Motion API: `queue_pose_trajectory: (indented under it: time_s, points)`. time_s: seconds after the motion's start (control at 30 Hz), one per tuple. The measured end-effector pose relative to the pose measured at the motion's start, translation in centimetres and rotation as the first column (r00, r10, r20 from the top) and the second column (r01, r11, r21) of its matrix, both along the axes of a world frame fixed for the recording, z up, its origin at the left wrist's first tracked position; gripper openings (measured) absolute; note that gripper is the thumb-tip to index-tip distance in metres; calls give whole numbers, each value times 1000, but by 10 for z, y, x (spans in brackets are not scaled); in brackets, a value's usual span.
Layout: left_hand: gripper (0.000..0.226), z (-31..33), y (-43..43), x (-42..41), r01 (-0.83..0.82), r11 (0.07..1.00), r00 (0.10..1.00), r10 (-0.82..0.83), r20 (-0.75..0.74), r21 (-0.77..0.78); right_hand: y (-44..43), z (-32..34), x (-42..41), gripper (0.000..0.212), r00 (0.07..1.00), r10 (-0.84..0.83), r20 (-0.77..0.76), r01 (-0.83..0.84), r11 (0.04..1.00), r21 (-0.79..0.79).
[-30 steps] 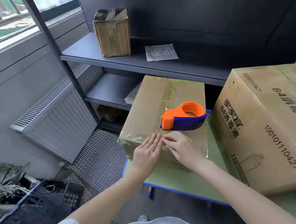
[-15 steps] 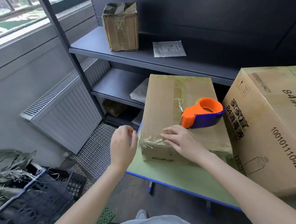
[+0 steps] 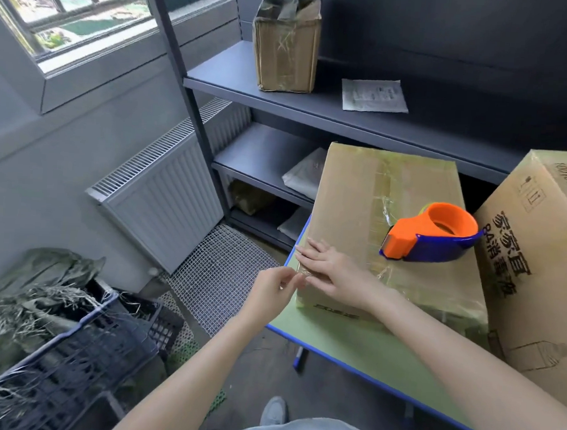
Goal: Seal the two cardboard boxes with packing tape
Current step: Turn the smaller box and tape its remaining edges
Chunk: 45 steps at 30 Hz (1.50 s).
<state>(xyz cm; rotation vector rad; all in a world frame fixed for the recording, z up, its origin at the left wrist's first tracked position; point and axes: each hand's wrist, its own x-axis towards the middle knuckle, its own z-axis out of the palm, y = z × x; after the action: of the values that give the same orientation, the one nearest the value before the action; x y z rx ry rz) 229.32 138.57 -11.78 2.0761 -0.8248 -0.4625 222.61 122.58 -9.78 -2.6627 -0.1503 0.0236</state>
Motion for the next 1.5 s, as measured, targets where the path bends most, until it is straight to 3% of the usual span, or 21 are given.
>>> queue_pose_trajectory:
  time_s: [0.1, 0.17, 0.27, 0.4, 0.67, 0.83, 0.93, 1.03, 1.3, 1.5]
  points:
    - [18, -5, 1, 0, -4, 1000, 1000, 4, 30, -21, 2, -1, 0, 44, 1000, 7, 11, -6, 1000, -12]
    - [19, -7, 3, 2, 13, 999, 982, -18, 188, 29, 2, -3, 0, 45, 1000, 5, 27, -3, 999, -43]
    - [28, -6, 4, 9, 22, 997, 824, -61, 564, 76, 2, -5, 0, 48, 999, 23, 30, -20, 995, -93]
    - [33, -3, 0, 22, 135, 988, 677, -144, 721, 71, 5, -7, -1, 46, 998, 22, 66, -14, 993, -117]
    - [26, -11, -1, 23, 227, 972, 623, -193, 758, 62, 7, -7, -2, 43, 996, -9, 88, 18, 995, -103]
    - [28, -4, 2, 19, 125, 992, 680, -92, 727, 8, -2, -7, -5, 61, 999, 28, -39, -38, 959, -282]
    - [32, 3, -7, 15, 220, 975, 671, -140, 728, -15, -13, -3, -21, 66, 997, -20, -69, -5, 939, -345]
    - [38, 3, -19, 12, 342, 939, 606, -246, 757, 32, -25, 2, -39, 65, 995, -48, -87, 11, 922, -388]
    - [34, -2, -34, 14, 491, 868, 447, -325, 833, 75, -31, 0, -56, 58, 987, -143, -67, 113, 936, -333]
    - [47, -2, -19, 45, 413, 897, 467, -357, 809, 157, -9, -5, -31, 53, 981, -192, 4, 187, 951, -246]
